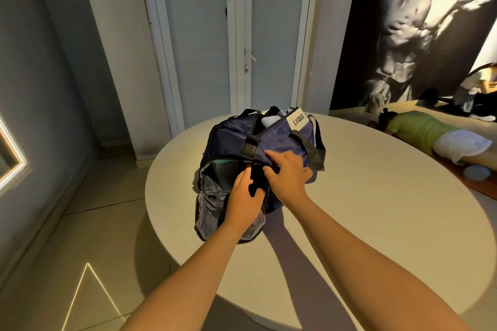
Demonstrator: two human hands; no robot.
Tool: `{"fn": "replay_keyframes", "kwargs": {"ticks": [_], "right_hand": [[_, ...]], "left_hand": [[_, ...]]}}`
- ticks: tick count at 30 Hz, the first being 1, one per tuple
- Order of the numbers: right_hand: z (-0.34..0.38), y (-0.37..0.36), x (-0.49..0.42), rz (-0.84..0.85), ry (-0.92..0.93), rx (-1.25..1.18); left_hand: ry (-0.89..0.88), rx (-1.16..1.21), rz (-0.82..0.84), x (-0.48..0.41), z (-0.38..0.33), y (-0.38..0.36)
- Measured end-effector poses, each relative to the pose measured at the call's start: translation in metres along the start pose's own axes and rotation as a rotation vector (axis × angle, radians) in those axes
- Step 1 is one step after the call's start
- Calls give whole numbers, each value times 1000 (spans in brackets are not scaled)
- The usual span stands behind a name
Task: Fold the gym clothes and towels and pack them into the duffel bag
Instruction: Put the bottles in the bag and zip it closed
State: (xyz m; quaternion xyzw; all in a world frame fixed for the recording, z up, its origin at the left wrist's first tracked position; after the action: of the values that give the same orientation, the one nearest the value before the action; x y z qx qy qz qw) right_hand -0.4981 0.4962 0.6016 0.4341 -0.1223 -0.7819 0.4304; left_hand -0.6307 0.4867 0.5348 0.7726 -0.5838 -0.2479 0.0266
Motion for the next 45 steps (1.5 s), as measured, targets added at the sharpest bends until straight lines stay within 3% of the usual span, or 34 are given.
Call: {"fn": "replay_keyframes", "kwargs": {"ticks": [2,10,13,20,24,28,34,39,45], "right_hand": [[-2,8,0,-79,25,29],[-8,-4,1,50,-55,0],[-6,-2,-3,79,-147,-178],[5,-1,0,186,-164,-394],[10,-4,7,210,-138,-254],[17,0,19,129,-119,-146],[15,21,30,151,-209,-372],[21,31,27,178,-81,-257],[23,25,29,254,-63,-219]], "left_hand": [[73,140,-24,0,-2,2],[220,469,9,2,-23,-5],[278,497,17,1,-24,-13],[434,566,49,-3,-28,-9],[428,511,108,-7,-32,-1],[429,491,-8,-14,-6,-4],[533,674,-105,-12,-34,7],[600,713,-112,-13,-37,11],[653,740,-136,-12,-40,17]]}}
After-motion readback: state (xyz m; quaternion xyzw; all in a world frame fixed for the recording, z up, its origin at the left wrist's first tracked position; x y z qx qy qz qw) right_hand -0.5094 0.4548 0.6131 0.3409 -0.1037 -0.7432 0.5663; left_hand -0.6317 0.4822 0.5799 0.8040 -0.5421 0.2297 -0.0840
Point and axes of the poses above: each hand's wrist, its own x-axis away from the middle knuckle, its own y-axis out of the back of the hand, z = x × y, the point moved 5 cm from there along -x, towards the middle knuckle, and after that the axes turned 13 degrees about -z, right-handed, at the moved point
